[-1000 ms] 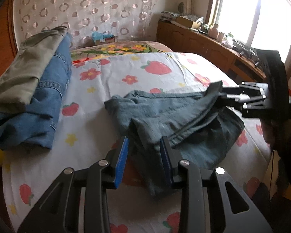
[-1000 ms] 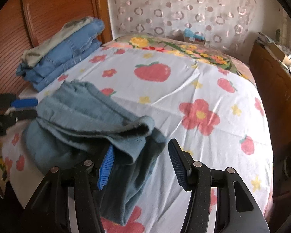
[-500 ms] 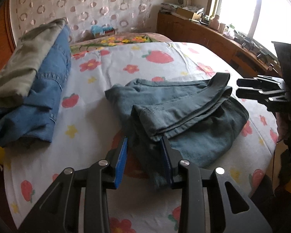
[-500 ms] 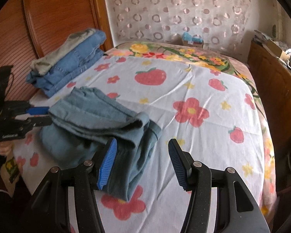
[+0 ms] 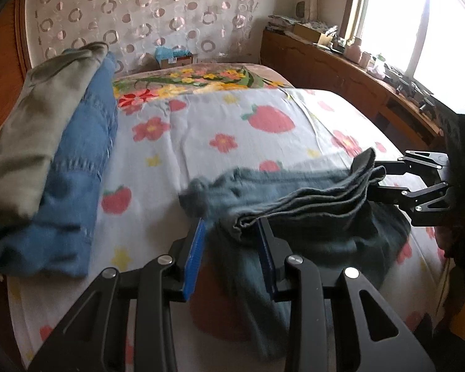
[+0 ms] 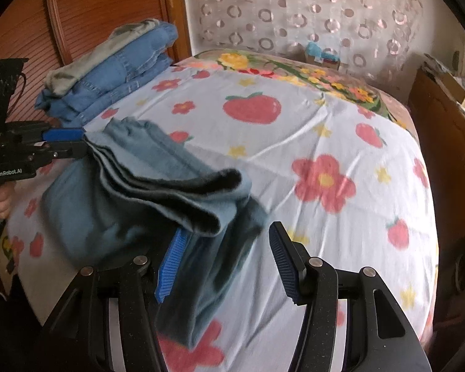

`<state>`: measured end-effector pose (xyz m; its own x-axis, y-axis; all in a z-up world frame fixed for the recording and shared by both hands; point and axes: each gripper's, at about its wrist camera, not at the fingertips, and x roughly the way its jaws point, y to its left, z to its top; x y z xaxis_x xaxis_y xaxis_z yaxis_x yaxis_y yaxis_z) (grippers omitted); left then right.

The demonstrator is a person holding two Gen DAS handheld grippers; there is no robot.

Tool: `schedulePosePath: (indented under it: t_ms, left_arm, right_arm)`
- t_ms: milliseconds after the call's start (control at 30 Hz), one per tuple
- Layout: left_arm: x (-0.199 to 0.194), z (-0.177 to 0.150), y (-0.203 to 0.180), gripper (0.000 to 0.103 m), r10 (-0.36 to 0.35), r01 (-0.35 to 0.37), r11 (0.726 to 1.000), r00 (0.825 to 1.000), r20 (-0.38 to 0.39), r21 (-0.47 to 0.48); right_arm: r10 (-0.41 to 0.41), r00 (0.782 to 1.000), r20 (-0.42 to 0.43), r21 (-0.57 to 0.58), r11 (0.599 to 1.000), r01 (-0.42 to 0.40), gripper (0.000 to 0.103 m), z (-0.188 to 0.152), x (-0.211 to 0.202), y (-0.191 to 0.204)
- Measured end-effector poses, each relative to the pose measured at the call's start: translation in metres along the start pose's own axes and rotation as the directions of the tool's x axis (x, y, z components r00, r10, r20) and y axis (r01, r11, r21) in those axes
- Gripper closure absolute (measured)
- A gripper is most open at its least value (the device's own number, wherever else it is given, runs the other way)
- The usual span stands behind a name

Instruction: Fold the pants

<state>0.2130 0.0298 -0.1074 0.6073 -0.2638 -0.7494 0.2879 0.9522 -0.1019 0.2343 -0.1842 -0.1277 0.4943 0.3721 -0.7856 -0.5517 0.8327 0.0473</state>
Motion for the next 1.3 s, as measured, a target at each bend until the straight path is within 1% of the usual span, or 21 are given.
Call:
schedulePosePath:
  t_ms: [100, 133, 200, 233, 300, 400, 467, 633, 700, 767, 833, 967, 1100, 1300]
  left_arm:
    - [0.007, 0.008, 0.004, 0.071, 0.010, -0.010, 1.000, 1.000, 0.005, -0.018]
    - [0.009, 0.009, 0.005, 0.071, 0.011, -0.011, 1.000, 1.000, 0.004, -0.021]
    - [0.014, 0.010, 0.006, 0.071, 0.006, -0.006, 1.000, 1.000, 0.001, -0.019]
    - [0.015, 0.010, 0.005, 0.071, 0.007, -0.007, 1.000, 1.000, -0.001, -0.015]
    - [0.017, 0.011, 0.004, 0.071, 0.012, -0.012, 1.000, 1.000, 0.000, -0.005]
    - [0.020, 0.012, 0.005, 0.071, 0.023, -0.023, 1.000, 1.000, 0.007, -0.005]
    - [0.019, 0.013, 0.007, 0.071, 0.020, -0.019, 1.000, 1.000, 0.012, -0.024]
    - [0.006, 0.009, 0.005, 0.071, 0.020, -0.019, 0.999, 0.999, 0.029, -0.035]
    - [0.001, 0.008, 0.004, 0.071, 0.028, -0.027, 0.999, 0.999, 0.034, -0.033]
    - [-0.004, 0.005, 0.004, 0.071, 0.034, -0.032, 0.999, 0.999, 0.038, -0.036]
    - [-0.009, 0.003, 0.003, 0.071, 0.038, -0.036, 0.999, 0.998, 0.041, -0.038]
    - [-0.017, -0.004, 0.000, 0.071, 0.042, -0.041, 0.998, 0.998, 0.047, -0.037]
    - [-0.024, -0.012, -0.004, 0.071, 0.038, -0.036, 0.999, 0.998, 0.049, -0.033]
    - [-0.034, -0.026, -0.011, 0.071, 0.023, -0.022, 0.999, 0.999, 0.043, -0.025]
  right_arm:
    - [0.006, 1.000, 0.019, 0.030, 1.000, -0.007, 0.047, 0.013, 0.007, -0.010]
    - [0.011, 1.000, 0.022, 0.037, 0.999, -0.012, 0.049, 0.014, 0.008, -0.012]
    - [0.065, 0.998, 0.026, 0.047, 0.997, -0.066, 0.064, 0.018, 0.012, -0.016]
    - [0.077, 0.997, 0.026, 0.049, 0.996, -0.078, 0.068, 0.018, 0.012, -0.015]
    - [0.098, 0.995, 0.031, 0.046, 0.994, -0.099, 0.093, 0.017, 0.013, -0.015]
    - [0.077, 0.995, 0.069, 0.062, 0.995, -0.082, 0.097, 0.016, 0.008, -0.017]
    - [0.040, 0.996, 0.080, 0.092, 0.995, -0.047, 0.097, 0.016, 0.005, -0.020]
    - [0.025, 0.998, 0.063, 0.108, 0.994, -0.032, 0.096, 0.015, 0.004, -0.019]
    - [0.019, 0.997, 0.070, 0.110, 0.994, -0.027, 0.079, 0.015, -0.001, -0.018]
    - [0.005, 0.997, 0.079, 0.117, 0.993, -0.014, 0.079, 0.014, -0.009, -0.018]
    - [0.010, 0.996, 0.086, 0.124, 0.992, -0.021, 0.077, 0.013, -0.015, -0.019]
    - [0.009, 0.994, 0.107, 0.141, 0.990, -0.024, 0.065, 0.005, -0.032, -0.018]
    - [-0.006, 0.994, 0.110, 0.140, 0.990, -0.010, 0.063, -0.006, -0.046, -0.012]
    - [-0.004, 0.996, 0.094, 0.148, 0.989, -0.010, 0.063, -0.025, -0.056, 0.000]
